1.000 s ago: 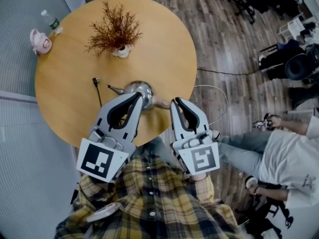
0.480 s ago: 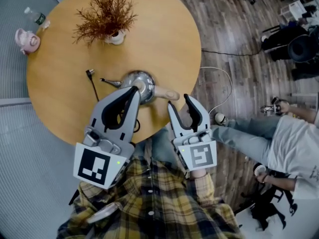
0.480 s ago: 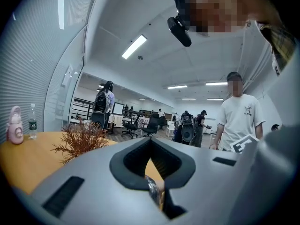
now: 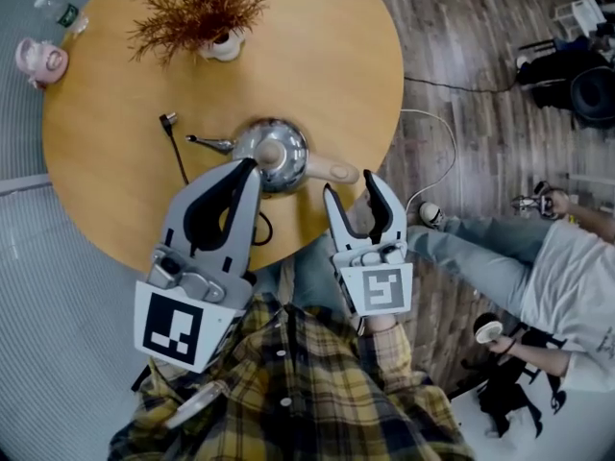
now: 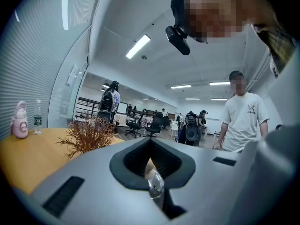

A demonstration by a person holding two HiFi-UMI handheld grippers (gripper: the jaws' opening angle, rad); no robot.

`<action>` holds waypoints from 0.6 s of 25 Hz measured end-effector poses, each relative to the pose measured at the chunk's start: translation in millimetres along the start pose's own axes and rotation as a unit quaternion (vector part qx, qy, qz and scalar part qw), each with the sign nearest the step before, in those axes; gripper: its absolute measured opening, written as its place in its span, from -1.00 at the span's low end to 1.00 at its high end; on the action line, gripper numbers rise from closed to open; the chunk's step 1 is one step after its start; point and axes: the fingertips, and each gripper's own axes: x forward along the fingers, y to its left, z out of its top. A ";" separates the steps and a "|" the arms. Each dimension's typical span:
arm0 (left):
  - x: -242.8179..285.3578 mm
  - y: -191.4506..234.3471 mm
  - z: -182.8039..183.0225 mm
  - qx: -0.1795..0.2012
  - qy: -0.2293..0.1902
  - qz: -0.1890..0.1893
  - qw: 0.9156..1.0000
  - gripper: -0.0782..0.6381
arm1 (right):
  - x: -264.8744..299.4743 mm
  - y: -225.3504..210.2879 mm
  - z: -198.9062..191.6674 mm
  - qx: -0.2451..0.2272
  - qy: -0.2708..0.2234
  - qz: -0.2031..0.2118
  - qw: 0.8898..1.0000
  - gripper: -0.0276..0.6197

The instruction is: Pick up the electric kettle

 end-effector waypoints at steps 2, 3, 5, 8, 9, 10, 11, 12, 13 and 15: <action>-1.1 2.3 -3.4 0.000 0.003 0.002 1.000 -0.77 | 4.7 -1.1 -6.7 -0.008 0.003 -0.001 1.000 -0.17; -1.7 3.4 -5.3 0.000 0.005 0.003 1.000 -0.77 | 7.8 -1.0 -10.5 -0.013 0.008 0.000 1.000 -0.17; -2.3 5.4 -8.5 0.000 0.008 0.004 1.000 -0.77 | 13.7 -0.8 -17.6 -0.018 0.015 0.001 1.000 -0.17; -2.8 8.2 -12.8 0.002 0.011 0.005 1.000 -0.77 | 20.1 -3.1 -24.2 -0.009 0.015 -0.008 1.000 -0.17; -2.8 9.5 -14.2 0.003 0.011 0.006 1.000 -0.77 | 21.9 -4.6 -25.9 -0.008 0.014 -0.013 1.000 -0.17; -2.5 11.0 -15.4 0.003 0.012 0.007 1.000 -0.77 | 23.9 -6.2 -27.6 -0.007 0.013 -0.017 1.000 -0.17; -2.1 12.5 -16.5 0.002 0.012 0.008 1.000 -0.77 | 26.0 -8.0 -28.9 -0.007 0.011 -0.022 1.000 -0.17; -1.6 13.8 -17.4 0.002 0.012 0.009 1.000 -0.77 | 28.1 -9.8 -30.1 -0.005 0.009 -0.027 1.000 -0.18; -1.1 14.9 -18.0 0.001 0.012 0.010 1.000 -0.77 | 30.2 -11.4 -31.2 -0.003 0.008 -0.032 0.999 -0.18; -0.3 16.0 -19.1 0.001 0.012 0.010 1.000 -0.77 | 34.3 -14.5 -33.3 -0.001 0.007 -0.040 0.999 -0.18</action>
